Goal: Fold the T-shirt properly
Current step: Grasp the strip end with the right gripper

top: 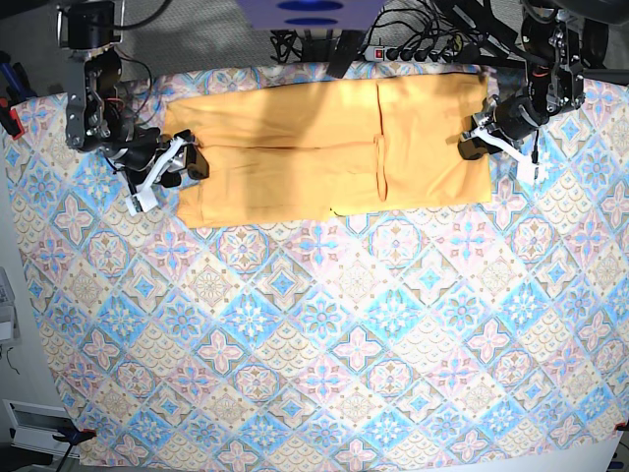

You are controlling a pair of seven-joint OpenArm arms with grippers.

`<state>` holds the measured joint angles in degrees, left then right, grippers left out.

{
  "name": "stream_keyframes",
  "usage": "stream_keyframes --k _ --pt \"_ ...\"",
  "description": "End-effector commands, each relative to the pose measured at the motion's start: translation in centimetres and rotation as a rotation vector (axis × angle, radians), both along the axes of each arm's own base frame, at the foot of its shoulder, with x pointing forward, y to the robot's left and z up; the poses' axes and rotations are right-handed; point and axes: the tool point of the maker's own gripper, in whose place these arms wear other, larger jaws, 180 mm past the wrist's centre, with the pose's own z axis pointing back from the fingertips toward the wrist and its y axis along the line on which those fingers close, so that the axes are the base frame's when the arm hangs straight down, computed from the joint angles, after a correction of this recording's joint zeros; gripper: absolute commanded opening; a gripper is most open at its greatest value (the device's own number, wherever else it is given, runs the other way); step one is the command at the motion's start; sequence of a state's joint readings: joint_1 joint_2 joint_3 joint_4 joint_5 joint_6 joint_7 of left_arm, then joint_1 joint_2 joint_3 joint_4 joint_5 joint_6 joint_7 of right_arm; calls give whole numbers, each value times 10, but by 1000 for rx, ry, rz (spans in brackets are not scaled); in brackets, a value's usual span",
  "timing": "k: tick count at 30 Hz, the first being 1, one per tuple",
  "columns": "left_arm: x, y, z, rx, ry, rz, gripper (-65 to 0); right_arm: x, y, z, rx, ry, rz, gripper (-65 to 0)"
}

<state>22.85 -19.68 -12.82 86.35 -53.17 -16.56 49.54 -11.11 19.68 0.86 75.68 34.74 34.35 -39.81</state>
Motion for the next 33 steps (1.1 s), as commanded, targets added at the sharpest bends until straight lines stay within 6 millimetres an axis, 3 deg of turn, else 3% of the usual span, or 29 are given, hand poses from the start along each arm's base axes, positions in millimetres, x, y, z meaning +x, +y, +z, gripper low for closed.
stream_keyframes --k 1,7,15,25,27,31,33 --pt "5 1 7 -3 -28 -4 -650 9 -5 9 2 -38 -2 -280" --pt "5 1 7 -3 -28 -4 -650 6 -3 6 3 -27 4 -279" --pt "5 1 7 -3 -28 -4 -650 -11 28 -10 44 28 64 -279" --pt "5 1 7 -3 -28 -4 -650 -23 40 -20 76 64 65 -285" --pt "6 1 7 -3 -30 -4 -650 -27 45 -19 98 59 107 -332" --pt "7 2 7 -1 -31 -5 -650 -30 45 -22 107 69 119 -540" --pt "7 2 7 -1 -30 -5 -650 -30 46 -21 106 66 122 -581"
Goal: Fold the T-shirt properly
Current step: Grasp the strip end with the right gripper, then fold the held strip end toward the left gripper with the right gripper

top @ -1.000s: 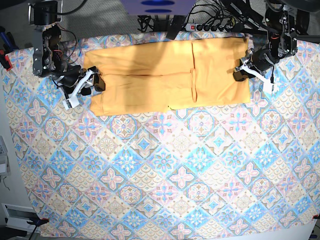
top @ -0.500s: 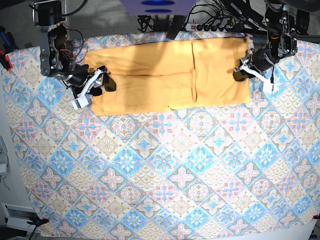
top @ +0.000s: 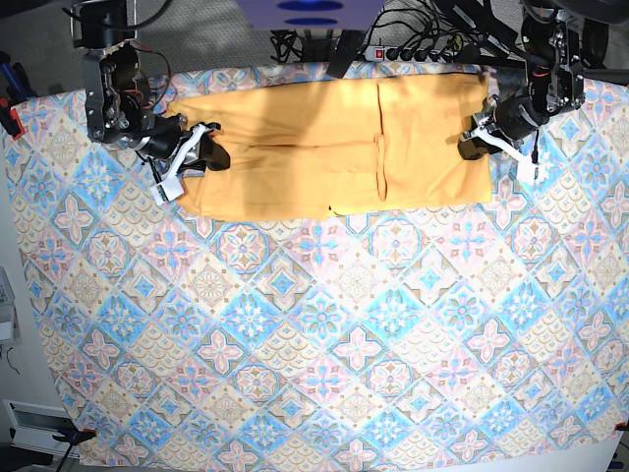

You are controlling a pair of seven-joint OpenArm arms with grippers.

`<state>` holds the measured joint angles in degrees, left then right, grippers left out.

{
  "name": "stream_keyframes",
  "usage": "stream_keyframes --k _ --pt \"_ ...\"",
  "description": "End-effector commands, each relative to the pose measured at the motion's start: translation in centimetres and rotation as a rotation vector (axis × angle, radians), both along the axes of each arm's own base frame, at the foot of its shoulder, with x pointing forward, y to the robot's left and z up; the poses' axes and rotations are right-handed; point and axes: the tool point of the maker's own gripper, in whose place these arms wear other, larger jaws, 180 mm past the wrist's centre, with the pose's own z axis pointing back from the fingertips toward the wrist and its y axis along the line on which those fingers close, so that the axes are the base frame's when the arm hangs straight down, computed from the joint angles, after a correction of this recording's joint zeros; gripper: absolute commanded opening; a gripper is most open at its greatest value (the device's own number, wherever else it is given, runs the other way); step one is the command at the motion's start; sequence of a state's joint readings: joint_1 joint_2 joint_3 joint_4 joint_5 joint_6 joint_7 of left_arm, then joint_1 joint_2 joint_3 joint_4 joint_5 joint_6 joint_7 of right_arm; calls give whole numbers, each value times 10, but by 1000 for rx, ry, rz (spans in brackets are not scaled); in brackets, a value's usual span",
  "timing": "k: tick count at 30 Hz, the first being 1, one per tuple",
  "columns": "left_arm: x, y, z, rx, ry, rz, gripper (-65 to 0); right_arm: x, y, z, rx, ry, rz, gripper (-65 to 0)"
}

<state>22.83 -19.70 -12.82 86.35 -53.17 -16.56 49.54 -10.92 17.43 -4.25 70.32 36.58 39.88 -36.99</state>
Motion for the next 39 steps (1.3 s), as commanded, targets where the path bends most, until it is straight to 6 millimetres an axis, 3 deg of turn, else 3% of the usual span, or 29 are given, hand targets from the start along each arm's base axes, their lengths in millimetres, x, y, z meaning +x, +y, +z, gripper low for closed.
stream_keyframes --k 1,9,18,23,33,39 --pt "6 2 7 -2 -30 -5 -650 -5 -2 -1 -32 16 37 -584" --pt "7 1 8 -4 -32 -7 -650 30 17 41 -14 -142 75 -638" --pt "4 -16 4 -30 -23 -32 -650 45 37 73 13 -247 101 -639" --pt "5 -20 3 -41 -26 -27 -650 45 46 84 21 -281 123 -639" --pt "5 -26 4 -58 -31 -18 -650 17 128 112 125 -344 344 -640" --pt "6 -25 5 -59 -35 -14 -650 4 152 115 166 -337 397 -640"
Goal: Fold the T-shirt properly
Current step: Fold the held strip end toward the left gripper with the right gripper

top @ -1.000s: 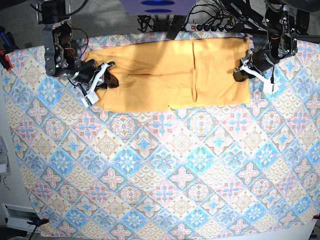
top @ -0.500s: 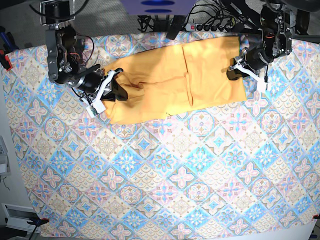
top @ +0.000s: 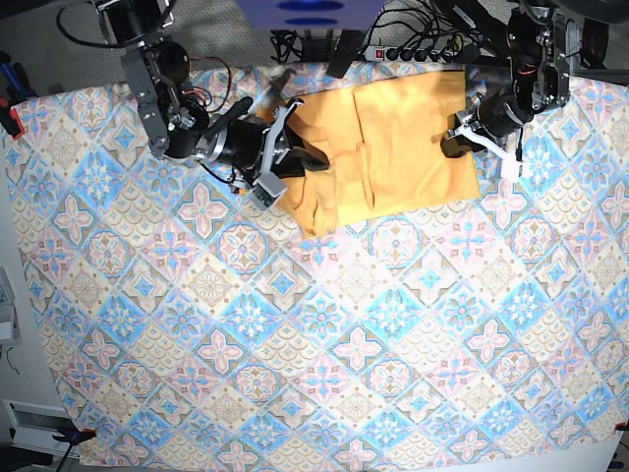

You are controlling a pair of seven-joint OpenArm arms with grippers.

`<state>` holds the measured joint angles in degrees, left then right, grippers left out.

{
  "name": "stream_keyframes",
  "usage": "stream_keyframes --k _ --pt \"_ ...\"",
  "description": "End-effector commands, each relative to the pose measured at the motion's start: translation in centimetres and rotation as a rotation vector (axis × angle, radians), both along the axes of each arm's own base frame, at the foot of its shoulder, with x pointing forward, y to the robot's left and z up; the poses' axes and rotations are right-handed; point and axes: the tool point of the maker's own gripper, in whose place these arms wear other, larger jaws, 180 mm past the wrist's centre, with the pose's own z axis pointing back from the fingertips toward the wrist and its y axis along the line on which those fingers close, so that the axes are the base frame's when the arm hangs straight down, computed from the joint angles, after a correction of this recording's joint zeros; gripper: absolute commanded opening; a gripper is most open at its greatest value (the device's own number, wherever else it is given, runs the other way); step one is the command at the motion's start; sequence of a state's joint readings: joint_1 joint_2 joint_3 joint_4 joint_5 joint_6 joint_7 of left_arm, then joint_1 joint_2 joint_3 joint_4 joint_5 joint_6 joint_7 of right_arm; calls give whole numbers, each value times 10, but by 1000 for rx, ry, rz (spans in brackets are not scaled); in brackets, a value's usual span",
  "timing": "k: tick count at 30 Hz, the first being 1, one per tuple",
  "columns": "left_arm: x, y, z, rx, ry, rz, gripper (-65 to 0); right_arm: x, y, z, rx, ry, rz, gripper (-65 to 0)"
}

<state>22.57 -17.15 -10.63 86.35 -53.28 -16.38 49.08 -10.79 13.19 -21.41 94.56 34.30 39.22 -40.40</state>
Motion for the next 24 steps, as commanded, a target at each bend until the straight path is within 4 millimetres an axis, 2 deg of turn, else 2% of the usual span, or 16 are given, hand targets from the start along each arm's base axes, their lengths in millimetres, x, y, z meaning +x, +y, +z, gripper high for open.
stream_keyframes --k 1,5,11,14,18,24 --pt "8 2 10 -5 -38 -5 -650 7 5 16 49 -42 3 -640" --pt "7 2 10 -6 -38 -4 -650 7 7 17 51 -45 9 -639" --pt "7 -10 7 -33 -37 5 -650 5 36 40 52 -124 143 -639" --pt "16 -22 10 -62 -57 10 -650 9 45 47 12 -164 212 -639" --pt "29 -33 15 -83 -84 1 -650 18 44 49 -40 -199 238 -639" --pt "49 -51 24 -121 -124 -6 -650 21 41 44 -77 -212 239 -639"
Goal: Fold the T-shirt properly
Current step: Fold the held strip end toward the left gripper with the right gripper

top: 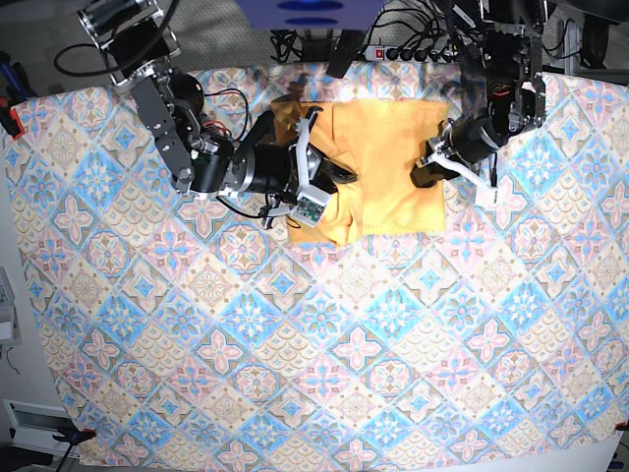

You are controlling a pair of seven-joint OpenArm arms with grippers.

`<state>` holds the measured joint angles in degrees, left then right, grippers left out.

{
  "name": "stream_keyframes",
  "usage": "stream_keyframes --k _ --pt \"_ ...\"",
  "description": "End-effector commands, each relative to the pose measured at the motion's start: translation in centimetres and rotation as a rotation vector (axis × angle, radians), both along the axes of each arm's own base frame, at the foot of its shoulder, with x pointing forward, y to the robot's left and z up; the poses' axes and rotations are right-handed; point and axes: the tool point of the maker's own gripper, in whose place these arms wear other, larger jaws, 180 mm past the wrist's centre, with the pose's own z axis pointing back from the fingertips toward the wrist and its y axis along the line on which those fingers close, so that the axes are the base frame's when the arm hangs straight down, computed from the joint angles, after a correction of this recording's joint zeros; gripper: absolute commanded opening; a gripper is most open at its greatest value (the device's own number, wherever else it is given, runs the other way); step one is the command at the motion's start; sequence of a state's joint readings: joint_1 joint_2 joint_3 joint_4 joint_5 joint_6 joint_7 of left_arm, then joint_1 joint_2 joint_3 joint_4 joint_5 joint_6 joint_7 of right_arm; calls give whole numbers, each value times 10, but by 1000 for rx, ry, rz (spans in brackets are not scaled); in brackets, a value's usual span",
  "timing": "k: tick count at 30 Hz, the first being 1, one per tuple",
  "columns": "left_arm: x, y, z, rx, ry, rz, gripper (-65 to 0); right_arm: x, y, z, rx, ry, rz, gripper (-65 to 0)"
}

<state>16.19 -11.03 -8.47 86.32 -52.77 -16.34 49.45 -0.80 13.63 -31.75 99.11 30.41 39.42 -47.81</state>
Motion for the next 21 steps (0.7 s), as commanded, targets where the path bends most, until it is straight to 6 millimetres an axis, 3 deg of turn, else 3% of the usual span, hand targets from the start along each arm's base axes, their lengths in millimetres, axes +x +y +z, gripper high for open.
stream_keyframes --k 1,6,11,12,16,18,21 --pt "5 -5 7 -21 -29 -5 -650 10 5 17 54 -40 4 -639" --pt "3 -31 -6 -47 11 -74 -650 20 8 22 25 -91 27 -639" --pt "3 -28 -6 -44 11 -69 -650 21 18 24 17 -110 74 -639" --pt "4 -19 -5 -29 8 -62 -650 21 17 21 10 -101 73 -639" --pt "5 -6 16 15 -64 -104 -648 21 14 9 -5 -69 64 -639" --pt "6 -12 30 20 -117 -156 -578 21 14 6 -9 -59 62 -639" --pt "5 -12 33 23 -128 -162 -432 22 12 2 -16 -50 58 -639"
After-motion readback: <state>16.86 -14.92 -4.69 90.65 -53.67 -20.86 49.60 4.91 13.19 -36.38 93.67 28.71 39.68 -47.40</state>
